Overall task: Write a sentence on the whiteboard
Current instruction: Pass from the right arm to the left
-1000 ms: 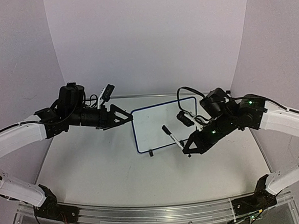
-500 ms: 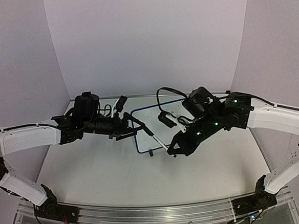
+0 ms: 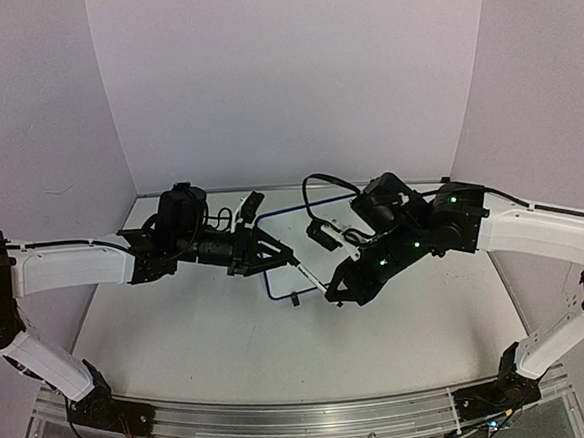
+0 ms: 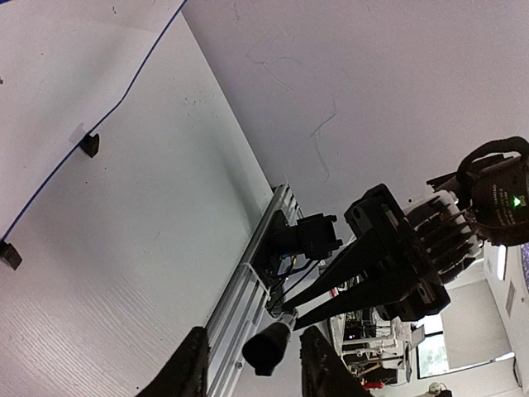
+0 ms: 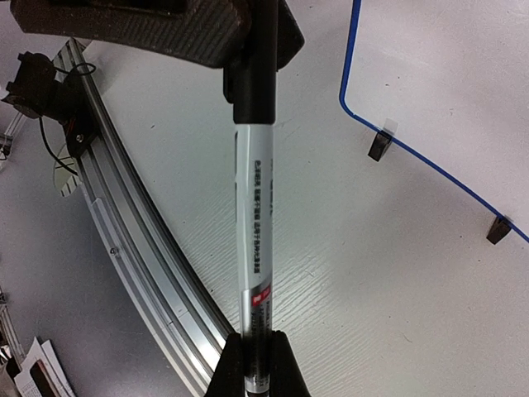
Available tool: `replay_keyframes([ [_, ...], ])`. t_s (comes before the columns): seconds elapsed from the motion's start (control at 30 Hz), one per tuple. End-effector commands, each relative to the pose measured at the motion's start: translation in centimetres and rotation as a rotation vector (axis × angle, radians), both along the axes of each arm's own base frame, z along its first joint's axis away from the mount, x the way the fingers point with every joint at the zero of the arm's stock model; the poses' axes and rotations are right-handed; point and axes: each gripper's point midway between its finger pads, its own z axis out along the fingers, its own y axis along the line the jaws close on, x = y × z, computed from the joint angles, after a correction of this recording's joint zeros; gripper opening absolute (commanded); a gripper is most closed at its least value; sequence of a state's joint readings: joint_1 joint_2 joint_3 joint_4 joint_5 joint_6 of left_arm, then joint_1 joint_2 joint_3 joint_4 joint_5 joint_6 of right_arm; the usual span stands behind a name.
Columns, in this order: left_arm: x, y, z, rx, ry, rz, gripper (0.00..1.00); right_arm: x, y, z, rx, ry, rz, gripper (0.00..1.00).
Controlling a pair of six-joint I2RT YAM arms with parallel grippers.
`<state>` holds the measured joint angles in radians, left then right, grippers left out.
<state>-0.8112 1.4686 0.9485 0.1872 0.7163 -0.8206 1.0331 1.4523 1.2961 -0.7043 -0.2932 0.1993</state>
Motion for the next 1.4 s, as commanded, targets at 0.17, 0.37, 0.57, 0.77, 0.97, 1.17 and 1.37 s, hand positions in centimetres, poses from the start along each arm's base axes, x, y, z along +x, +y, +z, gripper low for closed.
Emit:
replay_keyframes([
  [0.17, -0.2, -1.1, 3.3, -0.108, -0.043, -0.036, 0.23, 0.7, 0.8, 0.6, 0.008, -0.033, -0.005, 0.00],
  [0.37, -0.1, -1.2, 3.0, -0.102, -0.029, -0.033, 0.22, 0.4, 0.9, 0.4, 0.004, -0.032, 0.002, 0.00],
  [0.57, 0.1, -1.4, 2.6, -0.094, -0.014, -0.027, 0.24, 0.1, 0.9, 0.4, 0.001, -0.036, 0.010, 0.00],
  [0.77, 0.0, -1.5, 2.4, -0.091, -0.007, -0.027, 0.10, 0.3, 0.8, 0.3, -0.007, -0.049, -0.002, 0.00],
  [0.97, 0.4, -0.9, 2.9, -0.106, -0.024, 0.022, 0.00, 1.6, -0.2, 1.5, 0.011, -0.125, -0.079, 0.30],
  [1.17, 1.8, 0.6, 5.4, -0.172, -0.104, 0.165, 0.00, 3.7, -1.5, 5.8, 0.216, -0.249, -0.272, 0.74],
  [1.37, 2.5, 1.5, 8.9, -0.325, -0.185, 0.241, 0.00, 4.8, -1.7, 8.0, 0.522, -0.223, -0.429, 0.87],
])
